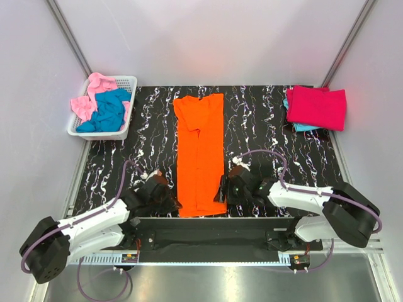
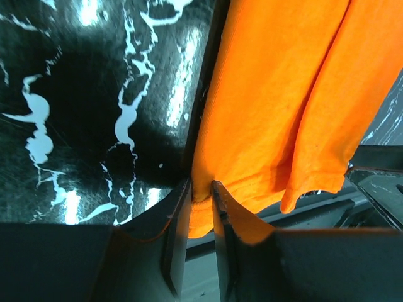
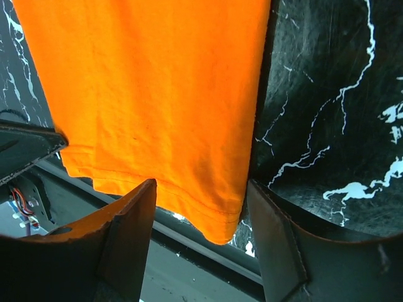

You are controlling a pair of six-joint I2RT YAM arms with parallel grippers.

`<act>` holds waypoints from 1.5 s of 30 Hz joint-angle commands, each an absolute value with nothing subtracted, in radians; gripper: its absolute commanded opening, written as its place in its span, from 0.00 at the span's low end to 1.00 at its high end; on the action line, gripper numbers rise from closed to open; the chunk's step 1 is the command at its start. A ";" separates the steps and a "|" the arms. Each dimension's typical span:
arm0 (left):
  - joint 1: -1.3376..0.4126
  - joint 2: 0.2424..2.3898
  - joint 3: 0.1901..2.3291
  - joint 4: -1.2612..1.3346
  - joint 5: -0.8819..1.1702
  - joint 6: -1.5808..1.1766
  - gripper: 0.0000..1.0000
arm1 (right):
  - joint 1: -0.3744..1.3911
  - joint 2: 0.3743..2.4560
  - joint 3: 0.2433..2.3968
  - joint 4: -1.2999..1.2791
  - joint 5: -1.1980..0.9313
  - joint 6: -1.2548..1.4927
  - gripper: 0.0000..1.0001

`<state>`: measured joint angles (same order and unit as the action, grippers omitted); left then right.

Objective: Fold and stack the t-shirts
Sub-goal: Fold the tshirt

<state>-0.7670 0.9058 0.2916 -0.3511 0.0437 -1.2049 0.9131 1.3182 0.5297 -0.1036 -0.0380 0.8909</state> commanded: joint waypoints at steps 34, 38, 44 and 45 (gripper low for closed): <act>-0.828 0.914 0.325 -0.459 0.038 -1.258 0.22 | 0.953 1.350 0.557 -0.259 -0.041 0.888 0.25; -0.830 0.913 0.318 -0.459 0.034 -1.262 0.03 | 0.951 1.338 0.557 -0.288 -0.040 0.894 0.00; -0.831 0.913 0.310 -0.457 0.028 -1.261 0.00 | 0.951 1.322 0.548 -0.307 -0.037 0.899 0.00; -0.833 0.911 0.310 -0.456 0.028 -1.259 0.00 | 0.951 1.321 0.549 -0.307 -0.038 0.899 0.00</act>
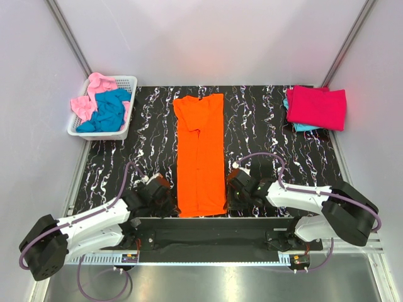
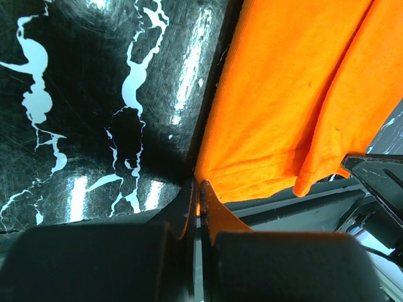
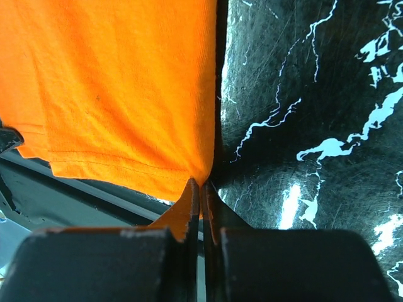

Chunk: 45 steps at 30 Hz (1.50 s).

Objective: Fold and stack the t-shirts
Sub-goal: Fold the tshirt

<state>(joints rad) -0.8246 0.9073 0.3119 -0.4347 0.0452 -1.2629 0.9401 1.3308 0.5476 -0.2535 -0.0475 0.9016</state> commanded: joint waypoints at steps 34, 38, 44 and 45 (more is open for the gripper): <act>-1.110 0.874 0.425 -0.535 -0.288 -1.308 0.00 | 0.977 1.051 0.512 -0.413 -0.061 0.890 0.00; -1.124 0.946 0.521 -0.600 -0.372 -1.309 0.00 | 0.977 0.997 0.529 -0.434 -0.005 0.867 0.00; -1.124 1.034 0.678 -0.716 -0.526 -1.304 0.00 | 0.977 0.994 0.601 -0.457 0.090 0.810 0.00; -1.123 1.040 0.704 -0.741 -0.538 -1.293 0.00 | 0.977 1.000 0.613 -0.462 0.100 0.799 0.00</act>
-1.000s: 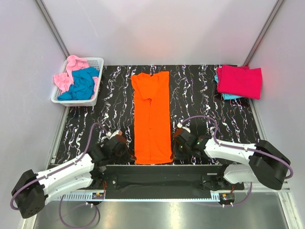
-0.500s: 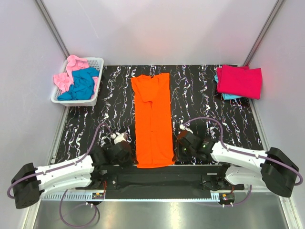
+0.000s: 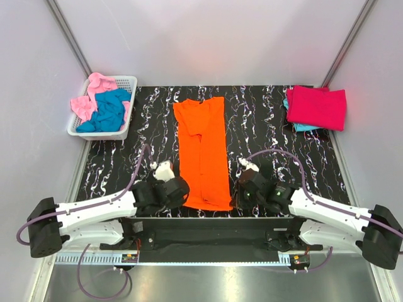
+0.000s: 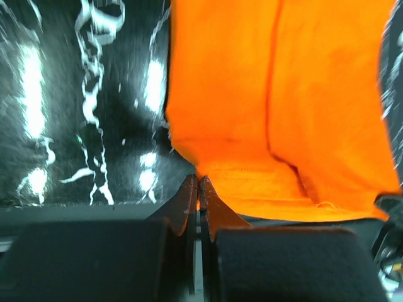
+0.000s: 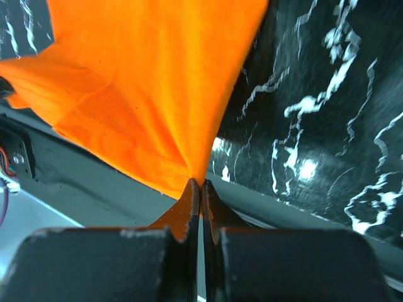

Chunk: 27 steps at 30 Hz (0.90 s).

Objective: Fold and stack the t-shirts
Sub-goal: Fold the tshirt

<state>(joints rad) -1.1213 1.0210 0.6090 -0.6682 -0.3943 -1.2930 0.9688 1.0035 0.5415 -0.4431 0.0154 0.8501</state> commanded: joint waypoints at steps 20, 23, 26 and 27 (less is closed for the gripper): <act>-0.859 1.279 1.025 -0.724 -0.657 -1.016 0.00 | 0.698 1.442 1.126 -0.420 0.198 0.312 0.00; -0.787 1.339 1.045 -0.625 -0.626 -0.948 0.00 | 0.646 1.524 1.189 -0.387 0.152 0.267 0.00; -0.723 1.440 1.084 -0.524 -0.577 -0.869 0.00 | 0.603 1.612 1.244 -0.348 0.109 0.235 0.00; -0.698 1.472 1.104 -0.511 -0.565 -0.852 0.00 | 0.591 1.635 1.258 -0.341 0.094 0.230 0.00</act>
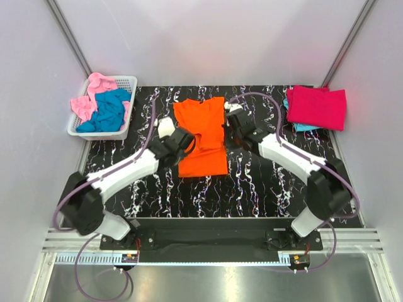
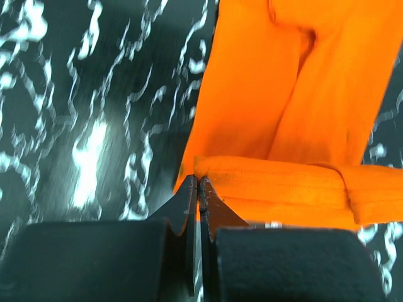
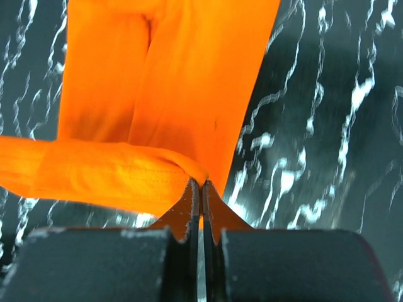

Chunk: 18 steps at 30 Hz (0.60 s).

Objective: Fold and stack the t-shirts
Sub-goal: Fold the tshirt

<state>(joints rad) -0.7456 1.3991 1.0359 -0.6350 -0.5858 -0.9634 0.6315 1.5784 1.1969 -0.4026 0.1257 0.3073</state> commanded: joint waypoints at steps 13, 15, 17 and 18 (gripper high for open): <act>-0.562 1.923 1.488 -0.417 -0.482 -0.707 0.00 | 0.457 2.009 1.537 -0.241 -0.074 0.207 0.00; -0.546 1.947 1.509 -0.414 -0.492 -0.700 0.00 | 0.446 2.055 1.565 -0.238 -0.087 0.210 0.00; -0.537 1.970 1.537 -0.416 -0.505 -0.695 0.00 | 0.434 2.089 1.601 -0.239 -0.103 0.213 0.00; -0.529 1.973 1.545 -0.417 -0.511 -0.695 0.00 | 0.430 2.095 1.612 -0.239 -0.104 0.212 0.00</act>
<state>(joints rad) -0.5484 1.9667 1.4818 -0.4576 -0.4854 -0.7231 0.4480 2.0766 1.5391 -0.2832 -0.0662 0.2272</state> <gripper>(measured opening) 0.012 0.014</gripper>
